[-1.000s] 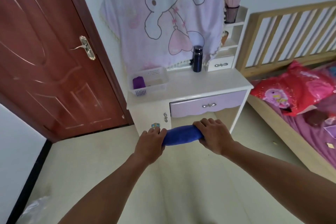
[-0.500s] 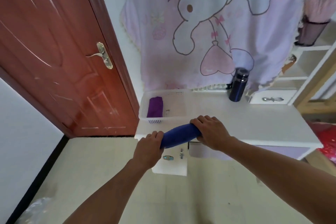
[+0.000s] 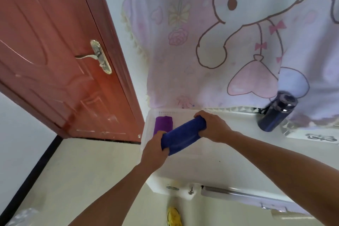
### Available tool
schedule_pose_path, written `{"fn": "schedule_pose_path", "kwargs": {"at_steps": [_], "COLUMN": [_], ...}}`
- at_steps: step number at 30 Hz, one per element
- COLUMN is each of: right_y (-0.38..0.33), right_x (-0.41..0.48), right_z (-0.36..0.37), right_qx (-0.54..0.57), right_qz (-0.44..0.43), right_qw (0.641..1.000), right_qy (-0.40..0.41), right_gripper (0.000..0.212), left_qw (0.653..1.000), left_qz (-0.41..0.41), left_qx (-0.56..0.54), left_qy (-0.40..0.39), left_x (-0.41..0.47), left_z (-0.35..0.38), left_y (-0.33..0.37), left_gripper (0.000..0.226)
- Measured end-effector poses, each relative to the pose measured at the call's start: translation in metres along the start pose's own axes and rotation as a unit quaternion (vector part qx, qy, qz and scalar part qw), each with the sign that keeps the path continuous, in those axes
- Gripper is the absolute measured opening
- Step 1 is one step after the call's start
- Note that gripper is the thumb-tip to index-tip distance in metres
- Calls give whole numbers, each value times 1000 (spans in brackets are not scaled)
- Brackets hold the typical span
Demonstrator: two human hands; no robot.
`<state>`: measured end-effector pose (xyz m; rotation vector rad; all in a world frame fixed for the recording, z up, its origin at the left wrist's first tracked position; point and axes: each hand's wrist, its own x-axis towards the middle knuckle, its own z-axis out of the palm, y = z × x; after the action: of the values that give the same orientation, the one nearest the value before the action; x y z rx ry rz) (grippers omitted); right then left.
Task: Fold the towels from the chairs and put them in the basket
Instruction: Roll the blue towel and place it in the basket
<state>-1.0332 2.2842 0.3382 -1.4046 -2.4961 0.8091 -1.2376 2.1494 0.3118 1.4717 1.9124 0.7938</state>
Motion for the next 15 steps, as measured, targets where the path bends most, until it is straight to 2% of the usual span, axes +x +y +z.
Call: {"fn": "schedule_pose_path", "kwargs": {"at_steps": [2, 7, 11, 15], "right_y": [4, 11, 19, 33], "right_x": [27, 75, 108, 140], "right_z": [-5, -1, 14, 41], "right_qx": [90, 252, 293, 264], "right_qz": [49, 133, 170, 183], "right_qw": [995, 957, 940, 944], "right_qy": [-10, -47, -36, -79], "right_gripper": [54, 39, 33, 18], "left_qw": [998, 988, 982, 972], "left_qz": [-46, -120, -157, -217], "left_qx": [-12, -18, -28, -14], "left_qy": [-36, -100, -98, -90], "left_x": [22, 54, 71, 80], "left_z": [4, 25, 41, 59], "left_y": [-6, -18, -21, -29], "left_gripper": [27, 17, 26, 30]}}
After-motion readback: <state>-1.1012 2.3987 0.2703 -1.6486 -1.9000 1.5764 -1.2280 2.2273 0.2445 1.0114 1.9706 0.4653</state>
